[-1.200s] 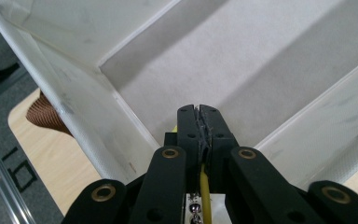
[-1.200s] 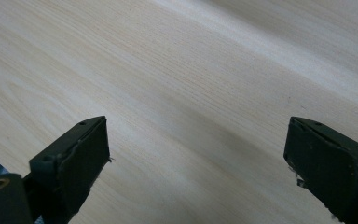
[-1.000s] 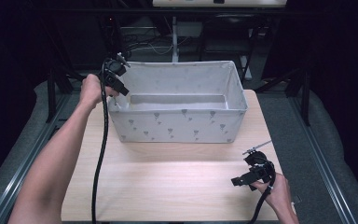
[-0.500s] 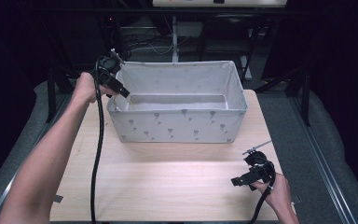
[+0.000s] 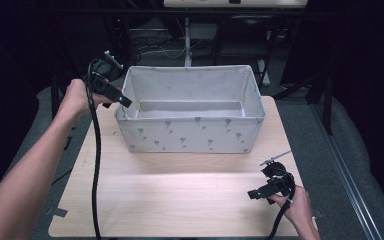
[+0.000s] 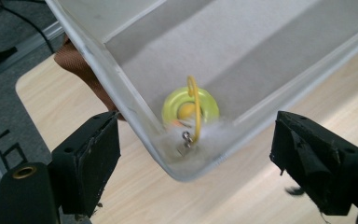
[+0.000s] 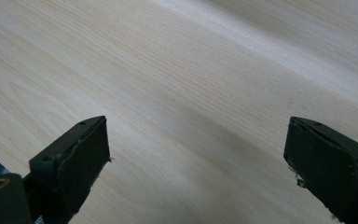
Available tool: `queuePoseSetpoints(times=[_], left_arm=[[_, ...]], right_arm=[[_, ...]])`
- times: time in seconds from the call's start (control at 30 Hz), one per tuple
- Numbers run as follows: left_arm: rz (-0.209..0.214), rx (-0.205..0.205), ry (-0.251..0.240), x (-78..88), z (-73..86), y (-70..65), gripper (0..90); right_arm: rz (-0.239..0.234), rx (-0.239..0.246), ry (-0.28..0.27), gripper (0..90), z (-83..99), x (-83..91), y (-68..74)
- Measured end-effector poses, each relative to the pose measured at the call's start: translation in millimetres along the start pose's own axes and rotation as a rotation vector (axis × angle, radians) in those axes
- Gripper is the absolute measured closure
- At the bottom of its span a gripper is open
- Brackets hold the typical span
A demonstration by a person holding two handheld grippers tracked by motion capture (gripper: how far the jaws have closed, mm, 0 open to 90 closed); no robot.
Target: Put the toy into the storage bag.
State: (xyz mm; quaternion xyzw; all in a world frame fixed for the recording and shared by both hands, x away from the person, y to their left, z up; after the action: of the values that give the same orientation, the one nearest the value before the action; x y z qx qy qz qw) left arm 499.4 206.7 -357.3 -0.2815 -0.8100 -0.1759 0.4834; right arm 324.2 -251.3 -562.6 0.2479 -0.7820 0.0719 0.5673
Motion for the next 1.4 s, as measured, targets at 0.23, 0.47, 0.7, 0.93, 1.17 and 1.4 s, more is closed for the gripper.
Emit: queuePoseSetpoints(times=[0.23, 0.47, 0.7, 0.93, 1.17, 1.4], left_arm=[[-0.001, -0.004, -0.023, 12.6, 19.5, -9.5, 7.5], [0.001, -0.019, -0.025, 16.2, 43.0, -23.1, 2.8], [0.000, -0.028, -0.034, 12.3, 70.7, -34.6, 0.4], [0.001, -0.035, -0.033, -0.9, 106.3, -49.4, 0.1], [-0.034, -0.018, -0.015, -25.0, 156.8, -65.1, 0.0], [-0.021, 0.027, -0.012, -50.2, 198.0, -75.0, 0.1]], right_arm=[[-0.004, -0.003, -0.002, 6.5, -0.1, -0.2, 0.4], [-0.003, 0.002, 0.002, 6.5, -0.2, -0.8, 1.1], [-0.001, -0.003, -0.001, 6.9, 0.0, -1.1, 1.2], [-0.001, 0.002, 0.003, 6.7, -0.1, -1.0, 1.6], [0.004, 0.011, 0.010, 6.6, 0.0, -0.8, 1.6], [0.001, 0.005, 0.001, 6.6, -0.6, -1.0, 2.8]])
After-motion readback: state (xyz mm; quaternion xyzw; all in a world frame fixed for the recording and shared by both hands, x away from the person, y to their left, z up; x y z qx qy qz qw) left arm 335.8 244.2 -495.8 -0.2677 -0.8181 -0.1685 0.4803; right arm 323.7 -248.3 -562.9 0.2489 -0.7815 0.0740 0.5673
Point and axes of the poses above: each handheld gripper's, and its own axes: x roughly backward along the jaws, z roughly out of its underside, y roughly to its left, the point moved 5 cm from there along -x, roughly forward along the jaws, and after that the axes turned 2 degrees about z, right-handed, at the moved point
